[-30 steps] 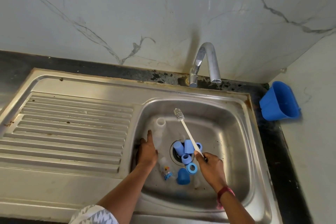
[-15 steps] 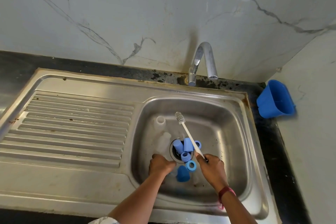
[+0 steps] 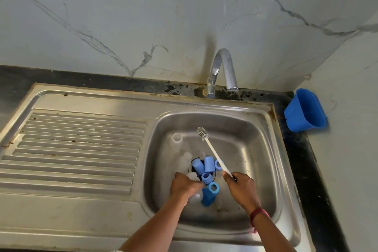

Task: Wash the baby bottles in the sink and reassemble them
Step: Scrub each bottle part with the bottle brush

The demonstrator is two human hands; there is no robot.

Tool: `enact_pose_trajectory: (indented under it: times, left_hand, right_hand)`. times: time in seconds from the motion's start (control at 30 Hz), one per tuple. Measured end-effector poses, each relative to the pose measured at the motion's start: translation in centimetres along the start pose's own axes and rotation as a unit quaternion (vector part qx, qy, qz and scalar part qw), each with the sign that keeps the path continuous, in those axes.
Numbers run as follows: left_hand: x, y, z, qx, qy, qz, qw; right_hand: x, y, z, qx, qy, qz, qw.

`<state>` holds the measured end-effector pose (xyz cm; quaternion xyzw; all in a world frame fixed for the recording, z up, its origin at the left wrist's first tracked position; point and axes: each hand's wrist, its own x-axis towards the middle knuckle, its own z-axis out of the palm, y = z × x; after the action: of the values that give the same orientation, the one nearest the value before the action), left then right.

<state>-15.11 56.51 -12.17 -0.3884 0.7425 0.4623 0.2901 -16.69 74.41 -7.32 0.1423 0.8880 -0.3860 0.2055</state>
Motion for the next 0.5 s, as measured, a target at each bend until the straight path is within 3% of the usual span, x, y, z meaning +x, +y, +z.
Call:
enact_pose_trajectory:
  times: [0.1, 0.2, 0.33, 0.5]
  left_hand:
    - [0.2, 1.1, -1.7, -0.025, 0.003, 0.032, 0.999]
    - [0.1, 2.1, -4.3, -0.126, -0.003, 0.057, 0.99]
    - [-0.8, 2.8, -7.7, -0.301, 0.015, 0.096, 0.949]
    - [-1.7, 2.9, -10.7, -0.415, 0.065, 0.149, 0.895]
  right_hand:
    - [0.2, -0.3, -0.5, -0.008, 0.006, -0.011, 1.0]
    - [0.6, -0.3, -0.8, -0.027, -0.001, -0.025, 0.999]
    - [0.5, -1.2, -1.3, -0.064, -0.012, -0.067, 0.996]
    - [-0.4, -2.6, -1.9, -0.097, -0.015, -0.138, 0.986]
